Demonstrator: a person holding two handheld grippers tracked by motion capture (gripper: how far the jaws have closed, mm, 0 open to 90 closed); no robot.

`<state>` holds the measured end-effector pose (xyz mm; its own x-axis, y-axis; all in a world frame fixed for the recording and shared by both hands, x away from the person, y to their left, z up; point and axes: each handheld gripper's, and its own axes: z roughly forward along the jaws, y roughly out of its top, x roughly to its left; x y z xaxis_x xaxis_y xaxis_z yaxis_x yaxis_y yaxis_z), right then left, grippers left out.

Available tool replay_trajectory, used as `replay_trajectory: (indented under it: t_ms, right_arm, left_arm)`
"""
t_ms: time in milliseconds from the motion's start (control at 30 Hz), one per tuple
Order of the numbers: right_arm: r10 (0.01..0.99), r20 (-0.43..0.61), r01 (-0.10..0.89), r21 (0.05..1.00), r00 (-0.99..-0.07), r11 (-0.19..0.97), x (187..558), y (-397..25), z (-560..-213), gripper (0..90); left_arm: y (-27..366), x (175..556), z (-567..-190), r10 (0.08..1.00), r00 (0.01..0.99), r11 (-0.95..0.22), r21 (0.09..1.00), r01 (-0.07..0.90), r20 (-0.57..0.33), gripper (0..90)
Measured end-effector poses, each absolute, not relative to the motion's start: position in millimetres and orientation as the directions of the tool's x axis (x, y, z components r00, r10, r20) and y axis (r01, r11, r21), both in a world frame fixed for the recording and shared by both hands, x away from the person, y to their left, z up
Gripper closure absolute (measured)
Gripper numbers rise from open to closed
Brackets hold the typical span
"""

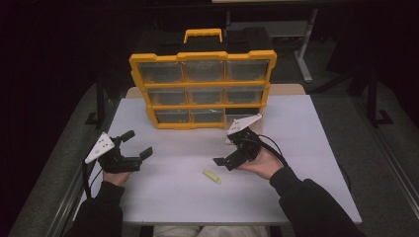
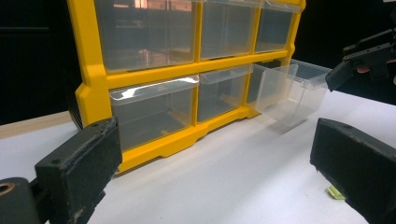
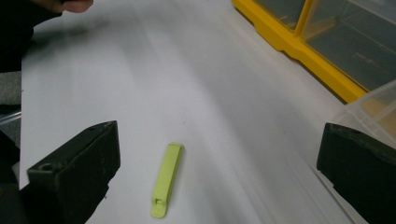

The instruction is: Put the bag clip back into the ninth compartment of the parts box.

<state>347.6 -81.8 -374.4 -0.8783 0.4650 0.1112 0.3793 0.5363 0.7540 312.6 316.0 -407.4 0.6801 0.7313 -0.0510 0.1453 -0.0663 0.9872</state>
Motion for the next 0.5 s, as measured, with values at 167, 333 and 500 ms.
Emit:
replay_trajectory:
  t_ms: [167, 333, 500]
  right_arm:
    - [0.445, 0.118, 0.379, 0.737, -0.888, 0.56, 348, -75, -377, 0.0]
    - [0.43, 0.117, 0.379, 0.707, -0.895, 0.597, 349, -67, -381, 0.0]
    - [0.413, 0.118, 0.378, 0.673, -0.903, 0.635, 350, -59, -386, 0.0]
  left_arm:
    - [316, 313, -408, 0.733, 0.678, -0.067, 0.987, 0.148, -0.052, 2.0]
    - [317, 313, -407, 0.734, 0.677, -0.061, 0.988, 0.145, -0.054, 2.0]
    - [317, 313, -408, 0.732, 0.679, -0.063, 0.988, 0.144, -0.053, 1.9]
